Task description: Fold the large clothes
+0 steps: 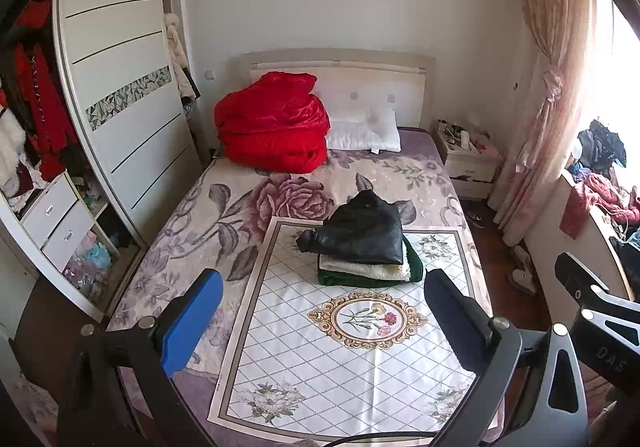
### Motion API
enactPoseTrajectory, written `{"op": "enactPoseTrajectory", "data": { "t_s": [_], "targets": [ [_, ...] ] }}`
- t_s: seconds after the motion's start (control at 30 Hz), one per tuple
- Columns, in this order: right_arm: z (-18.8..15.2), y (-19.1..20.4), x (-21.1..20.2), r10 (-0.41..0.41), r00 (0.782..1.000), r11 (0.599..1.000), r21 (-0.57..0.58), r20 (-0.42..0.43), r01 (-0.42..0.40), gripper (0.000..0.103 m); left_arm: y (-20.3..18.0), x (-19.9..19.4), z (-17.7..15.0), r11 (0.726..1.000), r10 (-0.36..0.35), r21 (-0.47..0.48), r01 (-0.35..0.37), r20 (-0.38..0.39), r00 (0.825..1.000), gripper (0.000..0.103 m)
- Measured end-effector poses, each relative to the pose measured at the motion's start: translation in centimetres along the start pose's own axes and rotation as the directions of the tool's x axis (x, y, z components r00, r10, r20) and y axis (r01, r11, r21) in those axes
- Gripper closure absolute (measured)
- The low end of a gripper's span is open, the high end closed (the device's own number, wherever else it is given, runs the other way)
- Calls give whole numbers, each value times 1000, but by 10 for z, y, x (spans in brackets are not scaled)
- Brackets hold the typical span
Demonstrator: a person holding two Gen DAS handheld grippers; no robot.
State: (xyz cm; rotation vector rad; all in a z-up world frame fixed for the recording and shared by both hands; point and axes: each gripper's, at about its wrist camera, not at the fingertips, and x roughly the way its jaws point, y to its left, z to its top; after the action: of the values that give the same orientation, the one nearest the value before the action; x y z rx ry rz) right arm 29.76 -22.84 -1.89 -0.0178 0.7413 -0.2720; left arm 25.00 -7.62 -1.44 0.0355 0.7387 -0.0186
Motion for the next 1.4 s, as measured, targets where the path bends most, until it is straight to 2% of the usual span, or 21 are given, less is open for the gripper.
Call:
{"op": "enactPoseTrajectory", "data": {
  "t_s": [1.4],
  "targets": [
    [-11, 8, -9, -3, 1000, 1000, 11, 15, 3, 0, 7, -4, 0, 1000, 3, -9, -3, 9, 1000, 0]
  ]
}}
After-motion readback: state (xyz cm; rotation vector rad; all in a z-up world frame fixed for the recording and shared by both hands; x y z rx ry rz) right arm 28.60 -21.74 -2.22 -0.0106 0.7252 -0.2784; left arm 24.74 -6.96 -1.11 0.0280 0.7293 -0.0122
